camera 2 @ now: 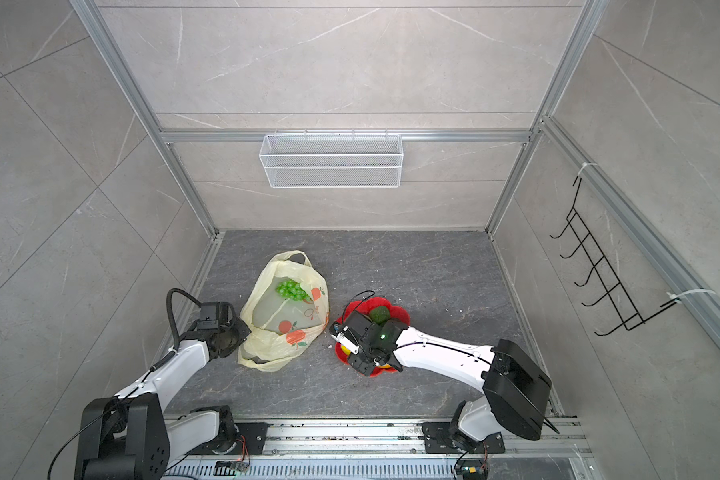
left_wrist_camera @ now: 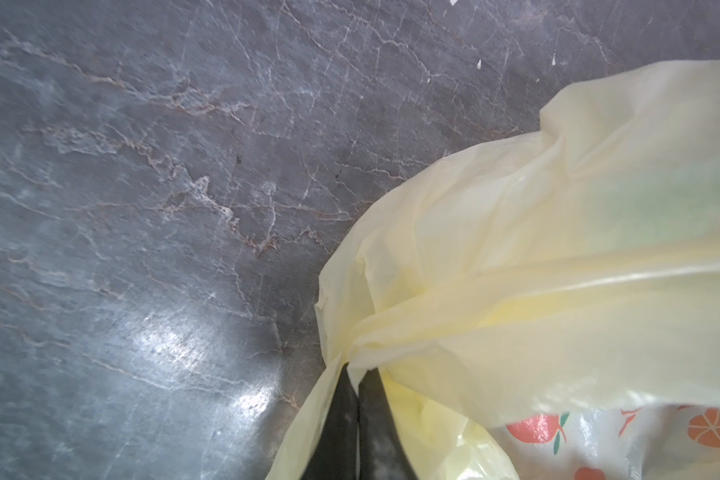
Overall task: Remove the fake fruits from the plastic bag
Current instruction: 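Lower the banana onto the plate edge nearest the robot and open the right gripper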
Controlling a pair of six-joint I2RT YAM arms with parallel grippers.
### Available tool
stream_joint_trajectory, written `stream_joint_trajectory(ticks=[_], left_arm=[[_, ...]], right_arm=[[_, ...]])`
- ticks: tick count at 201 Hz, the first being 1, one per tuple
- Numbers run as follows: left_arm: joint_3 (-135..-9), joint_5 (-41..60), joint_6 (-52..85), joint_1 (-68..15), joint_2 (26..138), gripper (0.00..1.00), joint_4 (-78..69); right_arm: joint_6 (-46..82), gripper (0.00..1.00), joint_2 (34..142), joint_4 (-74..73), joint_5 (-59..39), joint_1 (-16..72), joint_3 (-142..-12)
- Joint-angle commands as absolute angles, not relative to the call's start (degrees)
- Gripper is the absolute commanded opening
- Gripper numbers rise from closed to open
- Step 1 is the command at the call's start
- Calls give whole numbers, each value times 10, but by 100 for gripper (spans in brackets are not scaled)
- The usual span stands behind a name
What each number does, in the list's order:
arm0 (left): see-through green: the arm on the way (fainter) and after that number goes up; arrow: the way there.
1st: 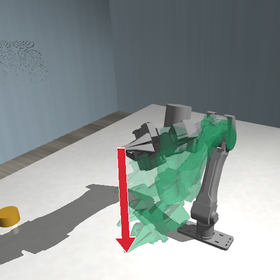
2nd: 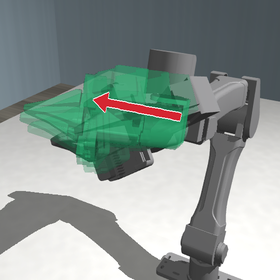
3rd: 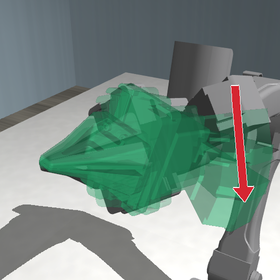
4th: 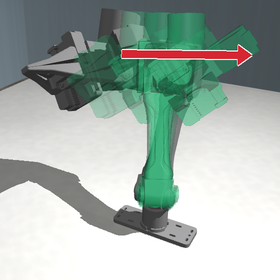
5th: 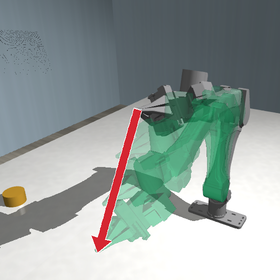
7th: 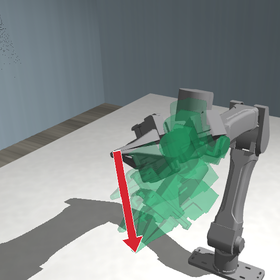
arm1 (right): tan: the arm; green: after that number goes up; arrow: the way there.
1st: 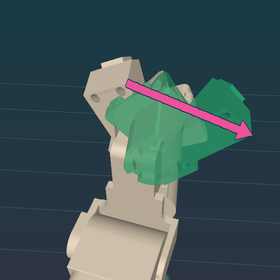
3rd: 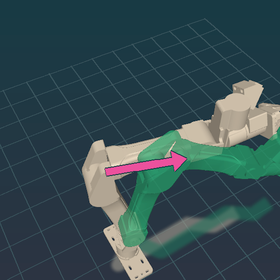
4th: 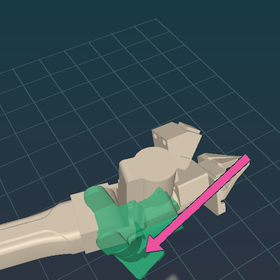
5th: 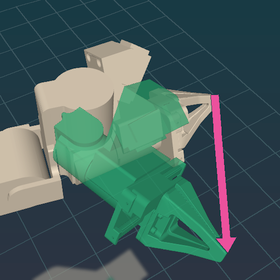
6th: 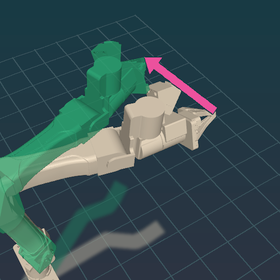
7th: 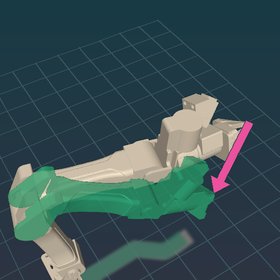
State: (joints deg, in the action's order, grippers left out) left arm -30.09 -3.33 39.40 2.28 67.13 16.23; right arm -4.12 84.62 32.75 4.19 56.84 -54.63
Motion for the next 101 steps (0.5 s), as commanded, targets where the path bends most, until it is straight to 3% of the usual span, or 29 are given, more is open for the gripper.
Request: stream_joint_trajectory(ticks=[1,48,101], left_arm=[[-308,-33,381,26,675,0,152],[-307,-32,381,26,675,0,153],[-308,-28,376,26,670,0,153]], right_arm=[[-39,40,833,346,50,582,-550],[-27,42,837,364,74,593,-555],[-10,57,788,376,91,593,-583]])
